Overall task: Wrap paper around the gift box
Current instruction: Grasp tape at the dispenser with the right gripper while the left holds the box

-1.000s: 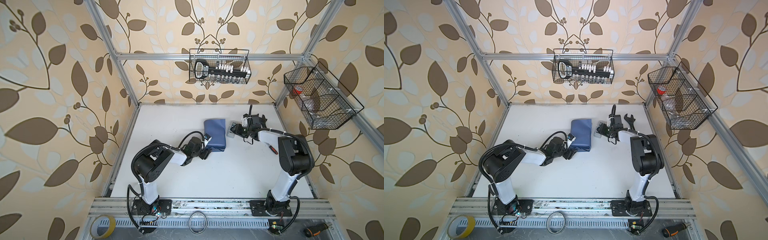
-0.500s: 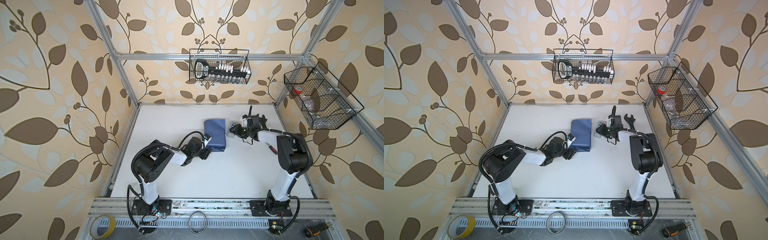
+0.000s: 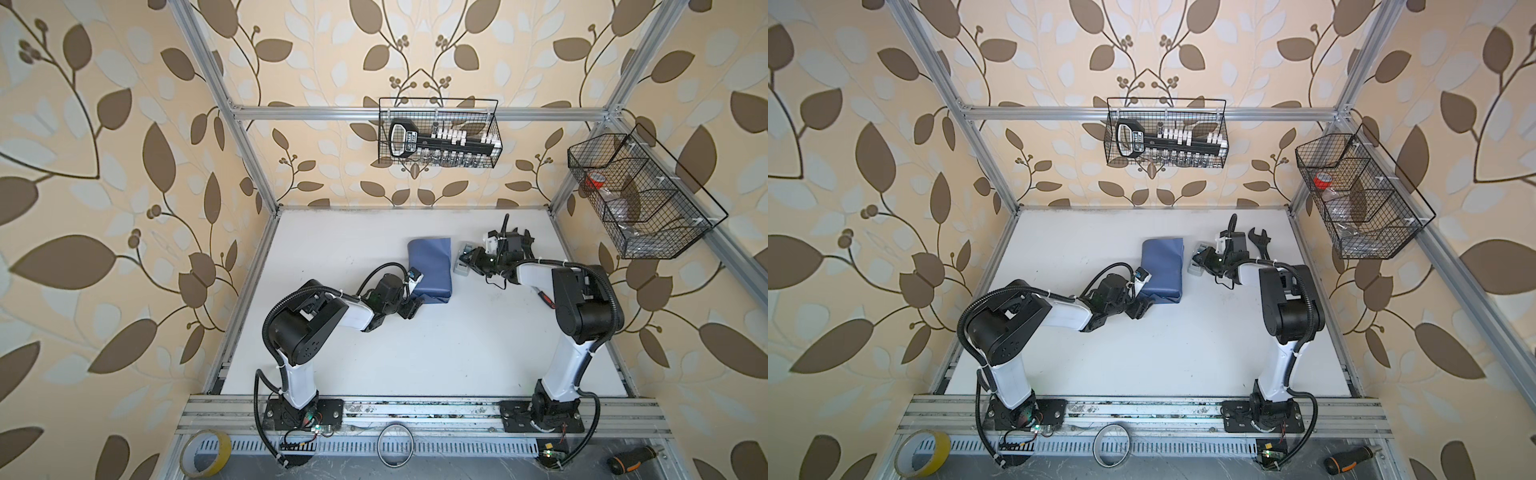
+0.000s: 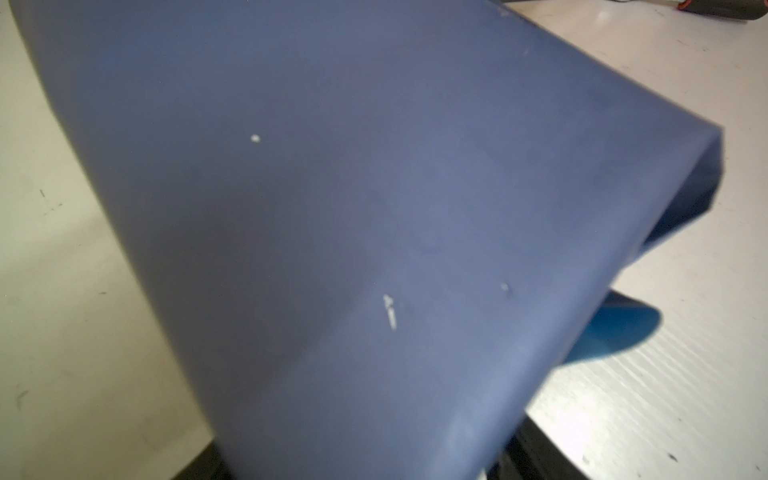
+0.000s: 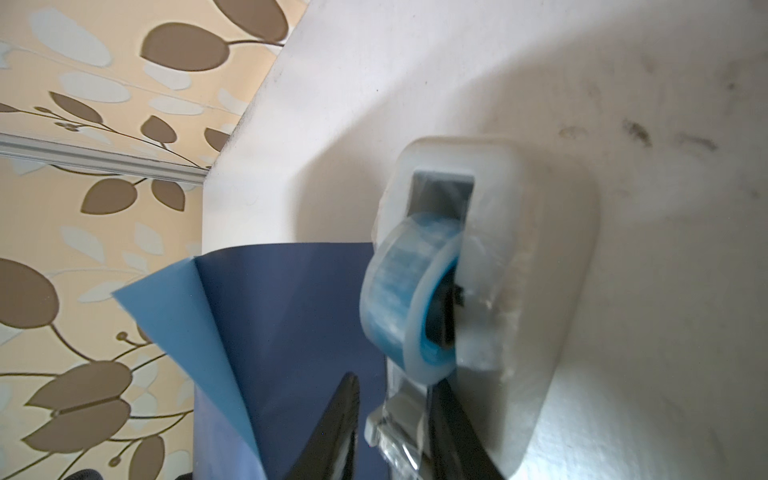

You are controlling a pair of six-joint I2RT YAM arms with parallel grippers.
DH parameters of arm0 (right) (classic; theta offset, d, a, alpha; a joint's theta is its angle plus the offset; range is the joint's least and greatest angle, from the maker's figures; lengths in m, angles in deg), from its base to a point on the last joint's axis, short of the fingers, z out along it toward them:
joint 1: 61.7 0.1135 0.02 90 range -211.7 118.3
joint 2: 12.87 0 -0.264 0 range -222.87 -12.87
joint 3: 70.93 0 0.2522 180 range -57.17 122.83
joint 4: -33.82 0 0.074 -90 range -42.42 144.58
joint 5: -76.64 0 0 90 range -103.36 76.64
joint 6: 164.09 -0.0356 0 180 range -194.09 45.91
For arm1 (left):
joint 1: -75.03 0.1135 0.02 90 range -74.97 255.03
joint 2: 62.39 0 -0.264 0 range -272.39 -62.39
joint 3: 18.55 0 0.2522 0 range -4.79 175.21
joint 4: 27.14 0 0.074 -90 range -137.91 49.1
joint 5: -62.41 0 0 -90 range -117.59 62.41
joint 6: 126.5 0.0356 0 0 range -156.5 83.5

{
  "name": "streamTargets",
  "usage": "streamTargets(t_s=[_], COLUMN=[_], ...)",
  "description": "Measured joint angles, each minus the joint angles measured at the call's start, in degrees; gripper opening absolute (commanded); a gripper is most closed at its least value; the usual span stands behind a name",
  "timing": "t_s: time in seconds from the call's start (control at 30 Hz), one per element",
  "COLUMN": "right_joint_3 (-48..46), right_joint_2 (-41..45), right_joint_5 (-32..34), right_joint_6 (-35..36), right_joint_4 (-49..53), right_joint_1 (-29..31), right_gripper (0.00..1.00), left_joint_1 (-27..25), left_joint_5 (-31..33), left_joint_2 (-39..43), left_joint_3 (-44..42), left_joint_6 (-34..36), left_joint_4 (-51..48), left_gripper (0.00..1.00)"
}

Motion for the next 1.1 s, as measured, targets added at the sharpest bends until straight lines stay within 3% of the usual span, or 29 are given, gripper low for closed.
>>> streamTargets(t_s=[0.53,0.93,1.1], right_joint_3=[-2.23,-3.19,-4.15], right_joint_2=[-1.05,-1.38,-1.38], right_joint_5=[-2.23,-2.84,-3.72], right_joint_6=[-4.57,-7.63,-9.84], right_joint_4=[-6.03,-8.31,-10.58], right_joint_1=[-0.98,-1.36,-1.55], right_gripper=[0.18,0.01,0.00], left_joint_1=[0.00,0.00,0.00], left_joint_5=[0.00,-0.09,-0.15], left_joint_2=[0.00,0.00,0.00], left_joint_3=[0.00,0.00,0.00], left_joint_6=[0.00,0.00,0.00], left_joint_4=[0.00,-0.09,-0.26], left_gripper=[0.72,0.72,0.72])
